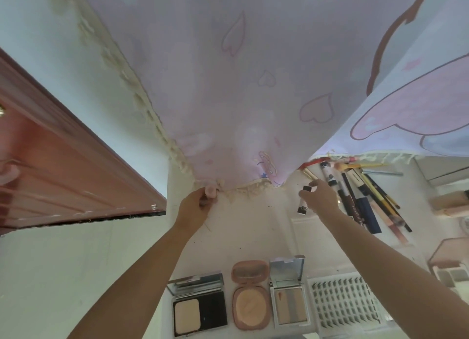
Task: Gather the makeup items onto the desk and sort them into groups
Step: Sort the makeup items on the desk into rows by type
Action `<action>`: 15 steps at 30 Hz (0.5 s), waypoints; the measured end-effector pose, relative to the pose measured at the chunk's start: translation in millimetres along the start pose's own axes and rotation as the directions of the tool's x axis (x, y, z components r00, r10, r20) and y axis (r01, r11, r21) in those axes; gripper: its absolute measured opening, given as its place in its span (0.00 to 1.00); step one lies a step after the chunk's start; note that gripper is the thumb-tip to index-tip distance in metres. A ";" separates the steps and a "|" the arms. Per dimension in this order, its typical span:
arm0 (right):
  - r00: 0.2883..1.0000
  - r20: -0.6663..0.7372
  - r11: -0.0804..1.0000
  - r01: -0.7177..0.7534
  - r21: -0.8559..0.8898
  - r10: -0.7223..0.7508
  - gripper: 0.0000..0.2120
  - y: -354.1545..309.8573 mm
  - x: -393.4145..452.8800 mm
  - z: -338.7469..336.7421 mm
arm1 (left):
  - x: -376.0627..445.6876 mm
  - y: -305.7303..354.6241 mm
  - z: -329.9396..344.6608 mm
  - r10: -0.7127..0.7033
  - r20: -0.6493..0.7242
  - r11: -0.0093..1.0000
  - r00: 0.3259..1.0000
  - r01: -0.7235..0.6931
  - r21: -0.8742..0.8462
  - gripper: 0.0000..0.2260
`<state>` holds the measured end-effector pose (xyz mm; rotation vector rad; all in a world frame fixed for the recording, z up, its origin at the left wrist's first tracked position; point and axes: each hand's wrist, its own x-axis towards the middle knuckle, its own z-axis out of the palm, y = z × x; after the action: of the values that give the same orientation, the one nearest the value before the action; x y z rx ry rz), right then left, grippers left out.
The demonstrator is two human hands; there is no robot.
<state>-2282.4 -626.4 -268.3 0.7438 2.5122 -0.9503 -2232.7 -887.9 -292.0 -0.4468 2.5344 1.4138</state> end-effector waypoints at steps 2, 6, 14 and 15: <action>0.994 0.040 0.995 0.100 0.024 -0.101 0.11 -1.0 -11.5 -6.3 | -3.4 1.1 -4.8 -0.031 -0.009 0.998 0.999 0.032 0.058 0.16; 0.947 0.174 0.959 0.248 0.139 -0.270 0.04 -16.6 -47.2 -24.5 | -32.3 11.2 -12.6 -0.094 -0.209 0.994 0.973 0.103 0.033 0.18; 0.756 0.290 0.767 0.406 0.497 -0.587 0.08 -63.2 -103.4 -47.9 | -79.9 99.3 -8.0 0.275 0.015 0.960 0.961 -0.275 0.053 0.09; 0.737 0.273 0.739 0.427 0.520 -0.618 0.08 -68.5 -107.7 -50.3 | -81.8 110.5 -6.0 0.289 0.030 0.955 0.957 -0.290 0.057 0.12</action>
<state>-2243.1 -672.8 -145.3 -0.1483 2.1462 -1.6916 -2196.1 -825.1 -175.2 -0.0485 2.7022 1.4179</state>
